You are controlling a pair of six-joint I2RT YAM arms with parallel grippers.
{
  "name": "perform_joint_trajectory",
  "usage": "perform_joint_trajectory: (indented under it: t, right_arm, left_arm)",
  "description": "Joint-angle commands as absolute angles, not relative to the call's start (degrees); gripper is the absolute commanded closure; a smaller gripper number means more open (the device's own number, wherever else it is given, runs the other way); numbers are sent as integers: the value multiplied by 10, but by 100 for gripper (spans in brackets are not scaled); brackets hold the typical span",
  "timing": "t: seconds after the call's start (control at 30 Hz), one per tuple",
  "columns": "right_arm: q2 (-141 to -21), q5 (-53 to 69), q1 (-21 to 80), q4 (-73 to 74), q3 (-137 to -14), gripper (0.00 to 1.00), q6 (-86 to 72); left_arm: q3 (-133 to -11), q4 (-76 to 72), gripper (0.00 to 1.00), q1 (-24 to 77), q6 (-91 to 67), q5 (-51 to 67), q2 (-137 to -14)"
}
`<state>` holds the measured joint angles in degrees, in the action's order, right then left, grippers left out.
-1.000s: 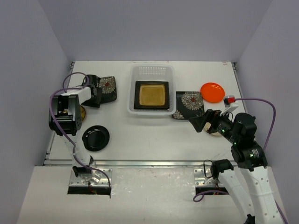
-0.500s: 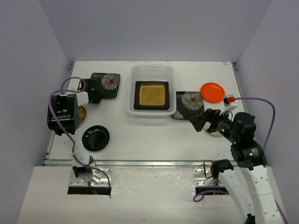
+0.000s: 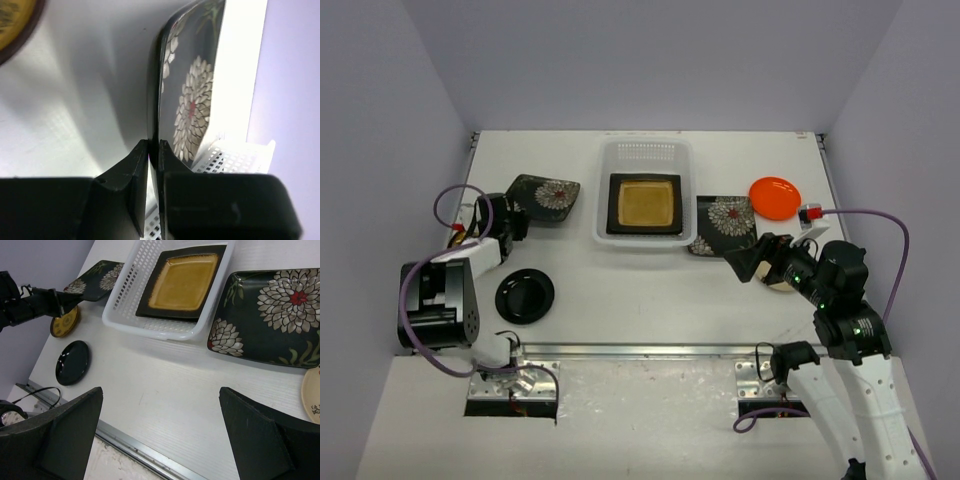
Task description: Place the plates into the plastic bin on the countertop
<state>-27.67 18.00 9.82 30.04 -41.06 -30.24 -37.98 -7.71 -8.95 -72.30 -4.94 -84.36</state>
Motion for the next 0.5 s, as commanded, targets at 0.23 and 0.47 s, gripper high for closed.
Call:
perform_joint_trajectory:
  t: [0.23, 0.47]
  right_arm:
    - [-279, 173, 96, 281, -420, 1, -301]
    - [-286, 173, 96, 281, -426, 1, -309]
  left_arm:
    - [-409, -182, 100, -105, -656, 12, -628]
    - [-522, -177, 100, -91, -598, 207, -679]
